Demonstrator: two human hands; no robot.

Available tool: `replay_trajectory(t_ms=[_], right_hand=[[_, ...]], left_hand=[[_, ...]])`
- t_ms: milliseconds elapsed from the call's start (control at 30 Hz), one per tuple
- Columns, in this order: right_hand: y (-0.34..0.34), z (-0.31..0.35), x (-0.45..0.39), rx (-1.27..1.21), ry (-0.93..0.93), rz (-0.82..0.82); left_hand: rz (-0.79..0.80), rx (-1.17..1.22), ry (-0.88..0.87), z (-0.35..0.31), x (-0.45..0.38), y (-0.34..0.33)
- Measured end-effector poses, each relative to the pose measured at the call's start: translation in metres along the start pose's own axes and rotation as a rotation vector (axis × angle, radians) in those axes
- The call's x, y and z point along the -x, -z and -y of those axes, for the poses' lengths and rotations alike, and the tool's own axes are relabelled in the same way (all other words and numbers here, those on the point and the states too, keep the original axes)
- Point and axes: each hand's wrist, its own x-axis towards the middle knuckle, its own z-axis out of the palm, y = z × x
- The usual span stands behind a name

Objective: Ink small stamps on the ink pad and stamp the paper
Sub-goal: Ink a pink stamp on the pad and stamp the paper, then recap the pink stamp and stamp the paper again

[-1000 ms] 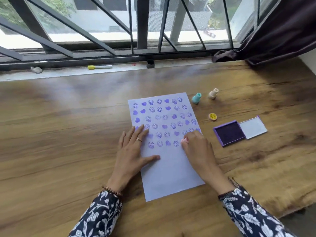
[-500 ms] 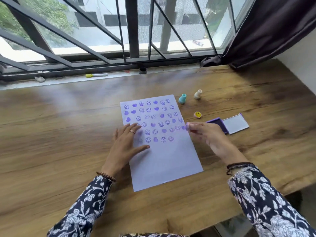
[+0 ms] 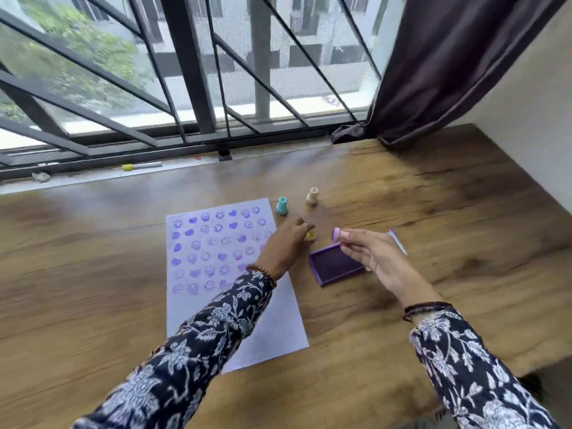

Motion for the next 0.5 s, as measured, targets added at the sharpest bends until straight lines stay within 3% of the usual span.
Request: replay_trajectory(t_ms=[133,200,333,400,500], right_hand=[[0.018,0.006,-0.010,0.082,0.037,0.010],[0.024,0.009,-0.017,0.138,0.098,0.024],[0.034,0.010,-0.027,0.219,0.226,0.037],[0.041,0.011,-0.033,0.255,0.242,0.021],[0.048,0.018,-0.042,0.315,0.270,0.048]], left_hand=[[-0.034,0.039,0.023,-0.014,-0.016,-0.008],[-0.117,0.295,0.151,-0.018,-0.022,-0.011],[-0.073,1.207,0.448,-0.028,-0.021,-0.024],[-0.051,1.383,0.491,-0.031,-0.022,-0.033],[-0.033,1.441,0.480,-0.042,-0.028,-0.038]])
